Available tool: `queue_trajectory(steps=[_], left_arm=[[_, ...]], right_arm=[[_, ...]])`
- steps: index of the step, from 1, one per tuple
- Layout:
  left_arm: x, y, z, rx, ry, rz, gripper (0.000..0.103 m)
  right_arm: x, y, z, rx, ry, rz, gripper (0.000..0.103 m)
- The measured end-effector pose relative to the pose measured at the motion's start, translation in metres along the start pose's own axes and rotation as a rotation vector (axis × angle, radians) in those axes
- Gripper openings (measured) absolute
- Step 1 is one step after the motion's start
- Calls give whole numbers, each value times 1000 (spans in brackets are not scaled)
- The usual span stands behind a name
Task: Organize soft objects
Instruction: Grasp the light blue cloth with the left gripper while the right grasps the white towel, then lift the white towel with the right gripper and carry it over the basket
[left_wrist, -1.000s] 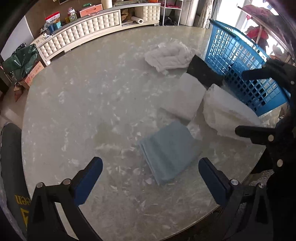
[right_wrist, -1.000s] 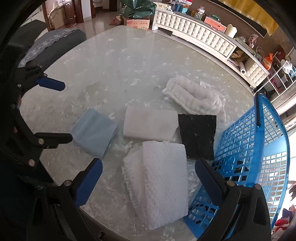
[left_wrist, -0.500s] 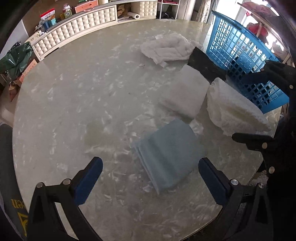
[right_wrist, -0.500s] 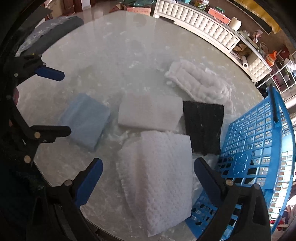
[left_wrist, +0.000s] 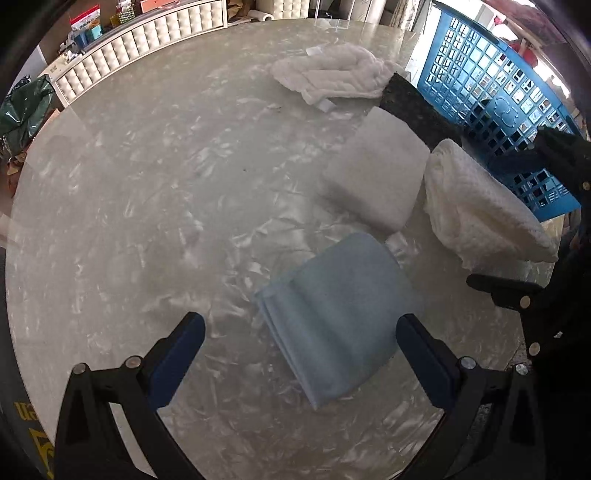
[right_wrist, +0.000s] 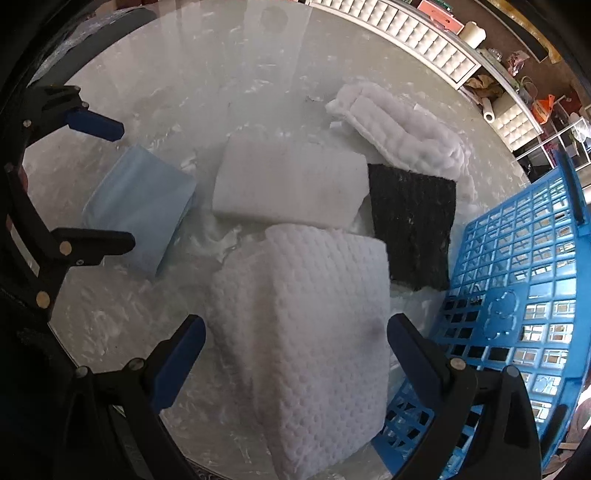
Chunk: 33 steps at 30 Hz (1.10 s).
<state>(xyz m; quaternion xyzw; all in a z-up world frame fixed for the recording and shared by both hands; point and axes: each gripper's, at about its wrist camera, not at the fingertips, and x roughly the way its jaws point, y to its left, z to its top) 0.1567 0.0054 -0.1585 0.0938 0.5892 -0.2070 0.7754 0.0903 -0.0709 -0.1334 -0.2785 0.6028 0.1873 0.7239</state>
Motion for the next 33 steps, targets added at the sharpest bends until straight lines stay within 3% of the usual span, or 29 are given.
queue_trajectory(steps=[4, 9, 14, 18, 27, 33], left_arm=[[3, -4, 0, 3, -5, 4, 94], [-3, -10, 3, 27, -17, -8, 60], [-6, -15, 10, 28, -22, -39, 26], [-5, -17, 13, 13, -21, -71, 6], [-5, -8, 11, -5, -14, -93, 3], [-31, -13, 0, 6, -54, -95, 3]], right_arm=[[9, -4, -3, -1, 27, 8, 99], [13, -8, -3, 22, 34, 38, 97], [14, -22, -1, 48, 34, 84, 86], [12, -30, -3, 58, 24, 87, 70], [4, -34, -7, 38, 4, 62, 48], [-1, -37, -4, 50, -12, 62, 34]])
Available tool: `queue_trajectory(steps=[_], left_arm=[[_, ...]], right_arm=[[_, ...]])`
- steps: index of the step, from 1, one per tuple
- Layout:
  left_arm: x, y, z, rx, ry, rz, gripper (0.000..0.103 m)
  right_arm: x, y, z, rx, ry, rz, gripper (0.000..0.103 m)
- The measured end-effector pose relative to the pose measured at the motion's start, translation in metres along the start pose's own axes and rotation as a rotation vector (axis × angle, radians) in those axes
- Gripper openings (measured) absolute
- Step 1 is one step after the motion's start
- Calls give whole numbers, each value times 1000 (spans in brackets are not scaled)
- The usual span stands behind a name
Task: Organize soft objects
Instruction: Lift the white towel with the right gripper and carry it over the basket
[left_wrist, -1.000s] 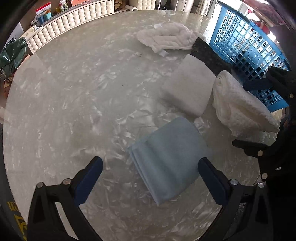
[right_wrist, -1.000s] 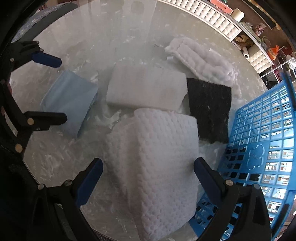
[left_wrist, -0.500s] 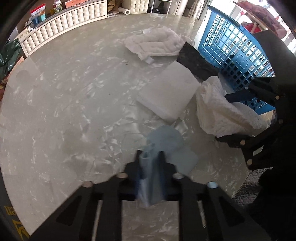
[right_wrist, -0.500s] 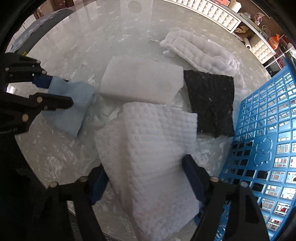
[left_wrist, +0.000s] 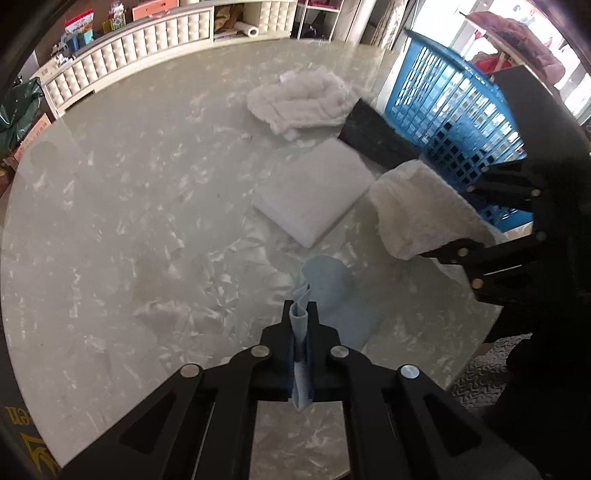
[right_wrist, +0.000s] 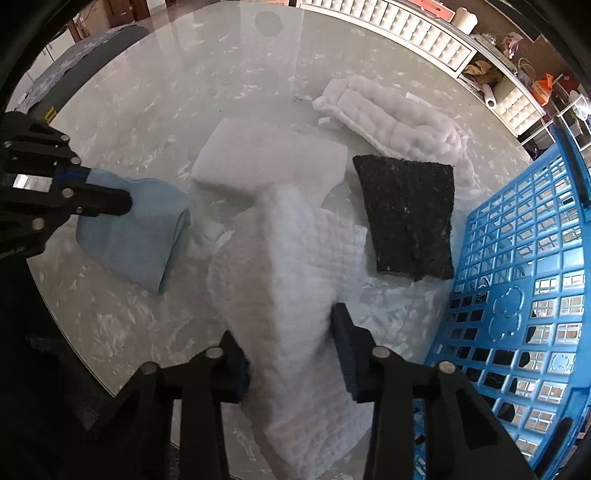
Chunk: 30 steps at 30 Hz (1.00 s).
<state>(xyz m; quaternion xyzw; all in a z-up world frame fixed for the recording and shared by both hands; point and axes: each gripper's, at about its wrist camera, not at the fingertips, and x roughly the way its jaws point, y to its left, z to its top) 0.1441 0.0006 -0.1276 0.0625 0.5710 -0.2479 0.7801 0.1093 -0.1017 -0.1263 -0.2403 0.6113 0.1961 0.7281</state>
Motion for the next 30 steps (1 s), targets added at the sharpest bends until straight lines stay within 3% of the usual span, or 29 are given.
queue_trajectory(steps=[5, 13, 22, 30], left_arm=[[-20, -5, -2, 3, -24, 24, 3], [-53, -14, -5, 8, -83, 44, 3], [-92, -40, -2, 41, -164, 42, 3], [-121, -66, 12, 86, -242, 17, 3]], right_arm=[[-11, -2, -4, 5, -23, -3, 26], [-28, 17, -17, -29, -80, -41, 26], [-84, 36, -39, -42, -184, -71, 26], [-111, 31, -43, -17, -198, -43, 26]])
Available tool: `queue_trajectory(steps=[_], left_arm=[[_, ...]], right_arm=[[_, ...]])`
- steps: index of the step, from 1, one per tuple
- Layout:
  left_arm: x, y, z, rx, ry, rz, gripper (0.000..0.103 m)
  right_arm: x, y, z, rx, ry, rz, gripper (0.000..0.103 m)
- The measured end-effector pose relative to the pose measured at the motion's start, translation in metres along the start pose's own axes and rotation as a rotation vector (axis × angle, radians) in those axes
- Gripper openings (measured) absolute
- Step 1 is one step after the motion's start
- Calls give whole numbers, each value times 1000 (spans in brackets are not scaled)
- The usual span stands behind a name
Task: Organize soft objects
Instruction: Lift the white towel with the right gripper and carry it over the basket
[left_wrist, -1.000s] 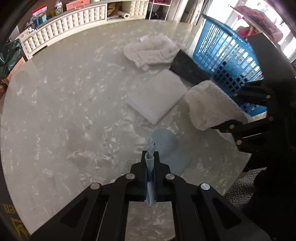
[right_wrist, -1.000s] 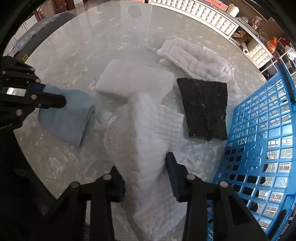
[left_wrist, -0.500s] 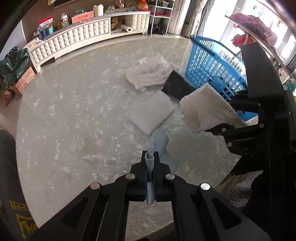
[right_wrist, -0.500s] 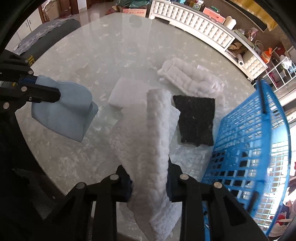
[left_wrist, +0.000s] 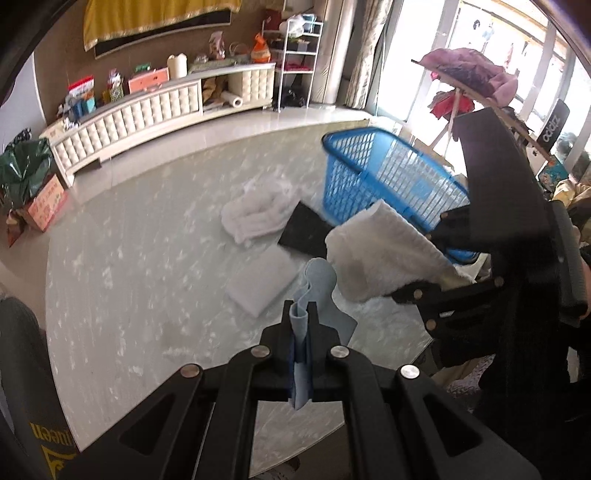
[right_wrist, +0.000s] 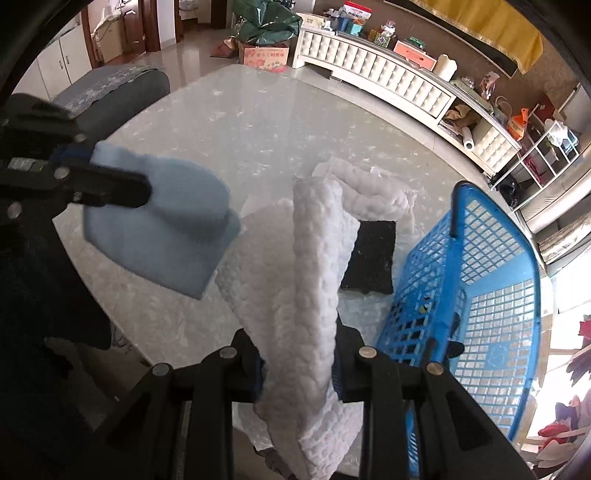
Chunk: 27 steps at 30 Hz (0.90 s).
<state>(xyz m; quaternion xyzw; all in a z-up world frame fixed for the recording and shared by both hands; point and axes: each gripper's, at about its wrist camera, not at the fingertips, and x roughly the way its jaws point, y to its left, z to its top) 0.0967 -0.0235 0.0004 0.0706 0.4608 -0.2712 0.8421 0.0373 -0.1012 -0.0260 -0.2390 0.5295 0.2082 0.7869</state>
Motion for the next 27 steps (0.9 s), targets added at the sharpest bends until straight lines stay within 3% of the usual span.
queue_trajectory(steps=[15, 23, 27], left_arm=[[-15, -34, 45, 45, -106, -76, 3], [3, -46, 57, 51, -76, -84, 3], [17, -48, 61, 52, -46, -77, 3]], right_arm=[[-66, -52, 0, 90, -86, -97, 26], [-59, -84, -11, 133, -55, -186, 26], [-36, -100, -16, 154, 7, -231, 26]])
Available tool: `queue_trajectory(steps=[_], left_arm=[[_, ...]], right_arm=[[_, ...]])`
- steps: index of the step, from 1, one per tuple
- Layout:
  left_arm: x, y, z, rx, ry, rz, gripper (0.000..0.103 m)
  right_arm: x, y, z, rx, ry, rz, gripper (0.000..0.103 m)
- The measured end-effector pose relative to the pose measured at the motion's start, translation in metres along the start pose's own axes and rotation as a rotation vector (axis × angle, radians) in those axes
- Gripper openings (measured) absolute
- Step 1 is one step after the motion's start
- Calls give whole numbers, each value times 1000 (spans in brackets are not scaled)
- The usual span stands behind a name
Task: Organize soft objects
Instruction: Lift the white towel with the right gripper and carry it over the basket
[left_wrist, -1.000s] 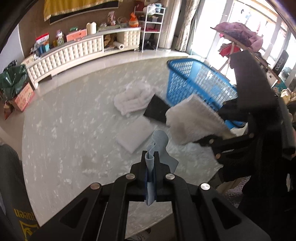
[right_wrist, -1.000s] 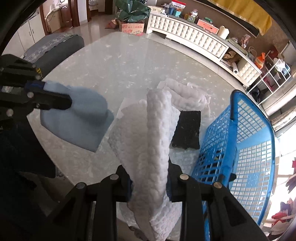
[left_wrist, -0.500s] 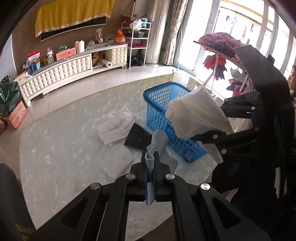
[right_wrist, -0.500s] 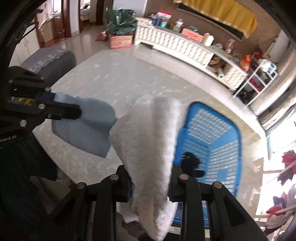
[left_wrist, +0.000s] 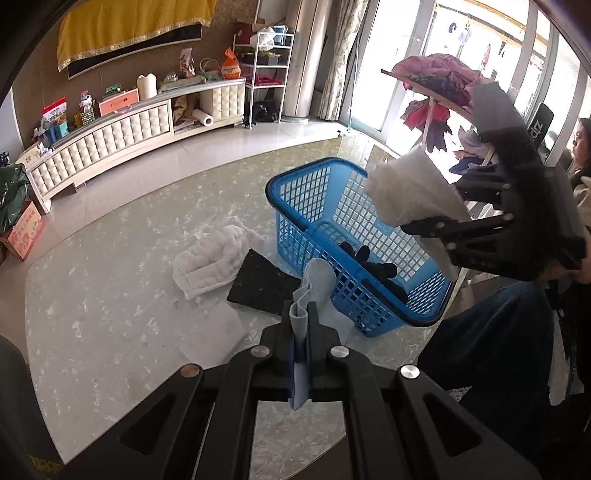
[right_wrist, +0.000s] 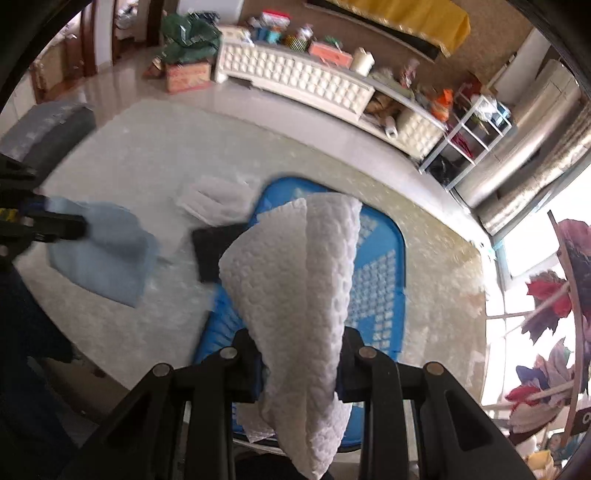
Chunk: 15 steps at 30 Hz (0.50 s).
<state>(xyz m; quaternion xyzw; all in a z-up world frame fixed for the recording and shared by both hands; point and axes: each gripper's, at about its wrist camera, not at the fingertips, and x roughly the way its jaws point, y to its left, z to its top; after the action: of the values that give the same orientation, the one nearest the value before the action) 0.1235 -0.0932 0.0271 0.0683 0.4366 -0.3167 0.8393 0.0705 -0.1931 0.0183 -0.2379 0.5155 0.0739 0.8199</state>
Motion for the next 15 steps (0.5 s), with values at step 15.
queue_trajectory(steps=[15], left_arm=[[28, 7, 3, -17, 78, 5, 3]], right_arm=[[104, -42, 3, 104, 217, 31, 26]])
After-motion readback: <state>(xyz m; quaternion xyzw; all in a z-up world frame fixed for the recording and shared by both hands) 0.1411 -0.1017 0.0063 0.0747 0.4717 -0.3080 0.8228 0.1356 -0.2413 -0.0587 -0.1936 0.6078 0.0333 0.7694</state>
